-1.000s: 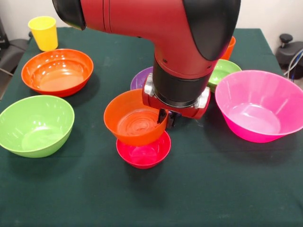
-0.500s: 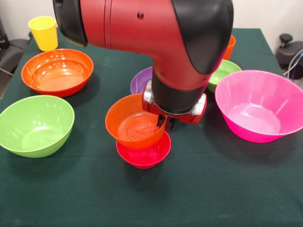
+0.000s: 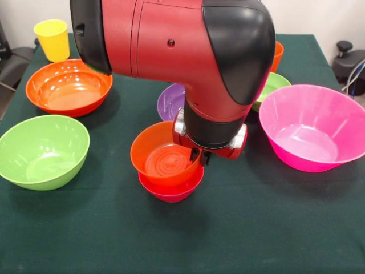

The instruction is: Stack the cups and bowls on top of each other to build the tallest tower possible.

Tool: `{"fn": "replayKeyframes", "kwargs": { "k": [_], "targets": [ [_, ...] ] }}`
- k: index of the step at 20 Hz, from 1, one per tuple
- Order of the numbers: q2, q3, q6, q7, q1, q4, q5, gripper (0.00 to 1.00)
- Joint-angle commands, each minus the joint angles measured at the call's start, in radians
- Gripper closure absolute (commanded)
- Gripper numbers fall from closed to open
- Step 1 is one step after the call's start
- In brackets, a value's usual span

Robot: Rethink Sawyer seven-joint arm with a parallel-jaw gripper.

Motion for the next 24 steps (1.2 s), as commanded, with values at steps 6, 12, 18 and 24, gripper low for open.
{"fn": "replayKeyframes", "kwargs": {
  "k": [6, 12, 18, 24],
  "targets": [
    [-0.114, 0.053, -0.191, -0.125, -0.011, 0.298, -0.03, 1.0],
    [-0.11, 0.06, -0.19, -0.105, -0.005, 0.302, -0.03, 1.0],
    [-0.084, 0.067, -0.173, -0.109, -0.006, 0.263, -0.033, 1.0],
    [-0.053, 0.07, -0.154, -0.121, -0.011, 0.208, -0.038, 1.0]
  ]
}}
